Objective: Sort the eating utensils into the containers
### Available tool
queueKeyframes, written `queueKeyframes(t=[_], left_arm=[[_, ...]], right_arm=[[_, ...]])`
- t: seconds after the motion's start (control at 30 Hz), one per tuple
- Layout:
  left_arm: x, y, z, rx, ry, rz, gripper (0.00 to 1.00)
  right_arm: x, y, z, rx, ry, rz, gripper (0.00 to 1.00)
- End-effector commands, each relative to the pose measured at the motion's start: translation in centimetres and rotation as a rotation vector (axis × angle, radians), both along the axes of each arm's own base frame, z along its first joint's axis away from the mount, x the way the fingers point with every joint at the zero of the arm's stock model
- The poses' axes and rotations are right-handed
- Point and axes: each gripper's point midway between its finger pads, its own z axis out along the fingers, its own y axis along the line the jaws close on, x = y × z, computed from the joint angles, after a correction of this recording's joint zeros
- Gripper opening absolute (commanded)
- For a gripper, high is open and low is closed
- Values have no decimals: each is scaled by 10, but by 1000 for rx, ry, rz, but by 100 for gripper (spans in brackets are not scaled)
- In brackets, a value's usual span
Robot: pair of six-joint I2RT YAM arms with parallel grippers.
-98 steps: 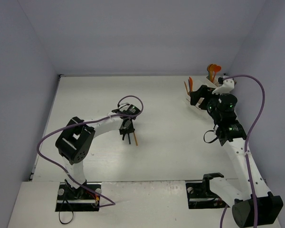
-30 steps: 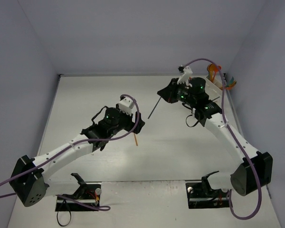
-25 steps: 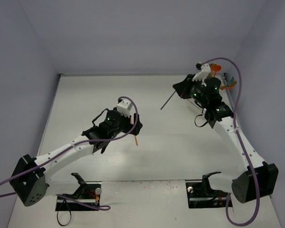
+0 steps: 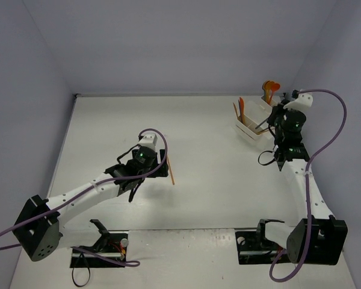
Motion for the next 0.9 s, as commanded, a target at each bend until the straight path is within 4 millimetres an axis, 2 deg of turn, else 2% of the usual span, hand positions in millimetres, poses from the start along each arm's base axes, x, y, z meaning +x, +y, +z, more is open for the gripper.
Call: queueKeyframes(t=[0.0,0.3,0.37,0.43,0.47,0.5,0.63,0.7,0.87], left_arm=[[10,-5,14,-43,-32,24,73],[9,-1,6,-27,-4,41,73],[10,-1,4,-28,2,46,73],[11,-1,3,-27,9,52,73],[12,-3,1,-26,16,49,73],[12,-4,1,-27,21,50,73],[16,-6,-4,-21,51,77,77],[18,-9,-6,-14,65,86,77],[25,-10,-18,55,141,128,78]], right_arm=[[16,-3,24,20,-132,-11,0],[31,7,-9,85,-88,32,2],[31,8,-13,90,-83,35,8],[30,9,-15,91,-79,45,21],[29,10,-12,87,-81,46,32],[27,13,-12,88,-70,68,38],[18,17,11,56,-79,91,56],[11,15,20,45,-65,82,62],[-7,19,59,28,-113,101,71]])
